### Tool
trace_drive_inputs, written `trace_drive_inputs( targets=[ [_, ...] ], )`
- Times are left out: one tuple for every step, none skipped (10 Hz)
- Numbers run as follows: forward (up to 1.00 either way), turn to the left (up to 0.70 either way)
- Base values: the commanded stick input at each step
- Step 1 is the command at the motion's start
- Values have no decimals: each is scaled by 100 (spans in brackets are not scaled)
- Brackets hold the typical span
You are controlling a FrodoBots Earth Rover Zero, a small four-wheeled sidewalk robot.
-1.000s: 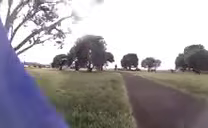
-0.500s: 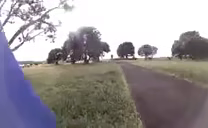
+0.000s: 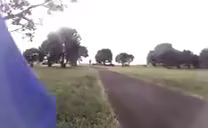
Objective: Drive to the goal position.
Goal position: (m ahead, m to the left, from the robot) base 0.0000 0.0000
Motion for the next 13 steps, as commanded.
trace_drive_inputs(
  targets=[
    [70, 0],
    [70, 0],
    [70, 0],
    [70, 0],
    [70, 0],
    [70, 0],
    [70, 0],
    [70, 0],
    [70, 0],
    [70, 0],
    [70, 0],
    [70, 0],
    [70, 0]
  ],
)
